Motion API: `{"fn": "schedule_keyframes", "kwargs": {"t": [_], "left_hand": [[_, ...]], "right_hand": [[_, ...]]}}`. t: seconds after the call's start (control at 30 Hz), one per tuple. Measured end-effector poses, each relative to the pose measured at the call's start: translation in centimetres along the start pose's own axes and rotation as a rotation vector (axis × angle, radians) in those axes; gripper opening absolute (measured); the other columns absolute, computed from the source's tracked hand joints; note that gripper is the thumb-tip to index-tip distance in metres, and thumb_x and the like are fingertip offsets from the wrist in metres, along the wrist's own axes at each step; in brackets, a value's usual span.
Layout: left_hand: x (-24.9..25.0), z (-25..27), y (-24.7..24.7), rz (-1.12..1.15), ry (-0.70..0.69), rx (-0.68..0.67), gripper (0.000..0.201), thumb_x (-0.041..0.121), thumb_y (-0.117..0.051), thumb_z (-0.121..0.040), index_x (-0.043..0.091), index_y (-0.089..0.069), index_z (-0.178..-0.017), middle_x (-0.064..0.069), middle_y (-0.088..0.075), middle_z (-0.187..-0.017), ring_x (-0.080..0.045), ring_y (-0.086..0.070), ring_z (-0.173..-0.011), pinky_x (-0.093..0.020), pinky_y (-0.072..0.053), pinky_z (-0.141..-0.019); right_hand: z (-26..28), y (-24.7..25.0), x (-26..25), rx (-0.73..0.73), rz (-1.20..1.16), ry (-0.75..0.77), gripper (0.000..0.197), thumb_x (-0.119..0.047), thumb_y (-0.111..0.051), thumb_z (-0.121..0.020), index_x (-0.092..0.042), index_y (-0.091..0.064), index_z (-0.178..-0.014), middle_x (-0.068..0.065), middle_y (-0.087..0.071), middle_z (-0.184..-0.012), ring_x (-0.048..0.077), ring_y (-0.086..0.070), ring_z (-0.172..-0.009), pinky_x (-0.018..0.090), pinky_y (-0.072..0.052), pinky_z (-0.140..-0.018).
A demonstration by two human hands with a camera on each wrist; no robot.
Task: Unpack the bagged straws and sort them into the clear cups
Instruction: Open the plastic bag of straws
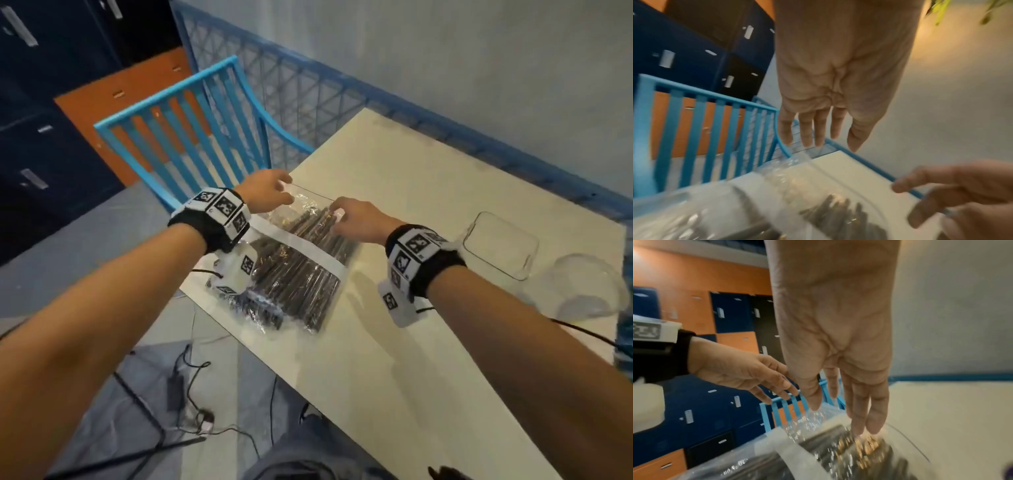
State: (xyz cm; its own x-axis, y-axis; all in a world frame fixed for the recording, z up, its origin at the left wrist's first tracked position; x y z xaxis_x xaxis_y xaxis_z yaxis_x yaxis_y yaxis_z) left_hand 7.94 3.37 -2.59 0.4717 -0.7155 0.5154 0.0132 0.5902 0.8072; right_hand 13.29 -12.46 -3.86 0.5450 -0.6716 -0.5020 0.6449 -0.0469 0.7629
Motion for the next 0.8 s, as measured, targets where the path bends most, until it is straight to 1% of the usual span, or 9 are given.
{"fn": "schedule_keyframes", "kwargs": {"t": [0.17, 0.27, 0.37, 0.43, 0.57, 0.63, 0.7, 0.77, 0.8], "left_hand": [[-5.8, -0.3, -1.3, -0.011, 0.312, 0.080, 0.066, 0.024, -0.059, -0.095, -0.001, -0.028, -0.148, -0.022, -0.041, -0.148, -0.038, -0.043, -0.133, -0.042, -0.038, -0.105], [-7.1, 0.1, -2.5, 0.052, 0.391, 0.093, 0.071, 0.024, -0.059, -0.096, -0.006, -0.022, -0.148, -0.025, -0.042, -0.146, -0.039, -0.044, -0.133, -0.043, -0.039, -0.104], [-7.7, -0.2, -3.2, 0.109, 0.416, 0.120, 0.072, 0.024, -0.065, -0.092, -0.004, -0.026, -0.146, -0.024, -0.050, -0.137, -0.038, -0.050, -0.125, -0.037, -0.047, -0.083], [-7.6, -0.3, -3.5, 0.075, 0.398, 0.110, 0.061, 0.026, -0.067, -0.091, -0.007, -0.040, -0.133, -0.021, -0.056, -0.119, -0.036, -0.056, -0.113, -0.032, -0.044, -0.068], [-7.4, -0.3, -3.3, 0.078, 0.335, 0.140, 0.033, 0.019, -0.069, -0.088, -0.007, -0.064, -0.108, -0.013, -0.056, -0.092, -0.029, -0.057, -0.090, -0.035, -0.047, -0.073], [-6.2, -0.1, -3.0, 0.150, 0.260, 0.197, 0.021, 0.017, -0.064, -0.089, -0.001, -0.063, -0.099, -0.012, -0.057, -0.092, -0.025, -0.053, -0.086, -0.032, -0.043, -0.068], [-4.5, 0.2, -2.7, 0.249, 0.166, 0.207, 0.016, 0.016, -0.060, -0.090, 0.003, -0.060, -0.099, -0.010, -0.064, -0.100, -0.025, -0.058, -0.088, -0.035, -0.048, -0.075], [-2.6, 0.7, -2.2, 0.386, 0.090, 0.179, 0.019, 0.014, -0.060, -0.091, 0.000, -0.058, -0.103, -0.011, -0.070, -0.104, -0.024, -0.064, -0.084, -0.040, -0.053, -0.071], [-1.6, 1.1, -1.9, 0.443, 0.060, 0.153, 0.020, 0.011, -0.059, -0.092, -0.002, -0.056, -0.106, -0.011, -0.072, -0.104, -0.022, -0.065, -0.081, -0.038, -0.052, -0.066]], "right_hand": [[-0.2, -4.0, 4.1, -0.081, -0.139, -0.196, 0.066, -0.020, -0.054, -0.096, -0.007, -0.016, -0.148, 0.021, -0.047, -0.134, 0.028, -0.051, -0.099, 0.038, -0.047, -0.078], [-0.3, -5.6, 6.5, -0.065, -0.216, -0.318, 0.083, -0.022, -0.055, -0.093, -0.018, 0.003, -0.152, 0.022, -0.030, -0.148, 0.040, -0.047, -0.122, 0.047, -0.047, -0.098], [-0.3, -6.2, 7.3, -0.043, -0.346, -0.340, 0.091, -0.024, -0.059, -0.092, -0.019, 0.010, -0.152, 0.020, -0.035, -0.147, 0.039, -0.050, -0.121, 0.049, -0.049, -0.097], [-0.3, -6.6, 7.3, -0.063, -0.424, -0.339, 0.095, -0.026, -0.061, -0.092, -0.018, 0.013, -0.151, 0.020, -0.041, -0.143, 0.037, -0.057, -0.114, 0.047, -0.054, -0.091], [-0.2, -7.3, 7.2, -0.065, -0.533, -0.358, 0.095, -0.022, -0.064, -0.091, -0.021, 0.009, -0.151, 0.023, -0.039, -0.146, 0.038, -0.061, -0.109, 0.045, -0.056, -0.086], [0.1, -7.3, 7.0, -0.076, -0.509, -0.347, 0.093, -0.021, -0.063, -0.091, -0.021, 0.009, -0.151, 0.022, -0.038, -0.146, 0.037, -0.059, -0.111, 0.041, -0.057, -0.082], [0.8, -5.8, 6.3, -0.052, -0.415, -0.290, 0.089, -0.019, -0.060, -0.092, -0.018, 0.006, -0.151, 0.017, -0.050, -0.130, 0.032, -0.061, -0.102, 0.038, -0.056, -0.078], [1.5, -2.3, 5.0, 0.079, -0.320, -0.187, 0.084, -0.014, -0.058, -0.092, -0.013, 0.001, -0.153, 0.014, -0.055, -0.115, 0.028, -0.060, -0.096, 0.032, -0.050, -0.076], [2.0, -0.1, 4.2, 0.170, -0.280, -0.128, 0.082, -0.013, -0.058, -0.092, -0.013, -0.002, -0.153, 0.018, -0.052, -0.124, 0.030, -0.057, -0.106, 0.029, -0.046, -0.082]]}}
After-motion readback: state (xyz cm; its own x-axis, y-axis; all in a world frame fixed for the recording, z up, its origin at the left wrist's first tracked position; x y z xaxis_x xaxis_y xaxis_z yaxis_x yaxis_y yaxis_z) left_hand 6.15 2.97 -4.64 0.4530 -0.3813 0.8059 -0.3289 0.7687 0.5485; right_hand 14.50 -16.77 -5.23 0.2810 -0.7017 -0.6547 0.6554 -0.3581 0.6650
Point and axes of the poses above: each hand's wrist, its own z-axis away from the middle knuckle, its own y-axis out of the back of the hand, x = y × z, the point moved 9 cm from there along -z, towards the middle knuckle
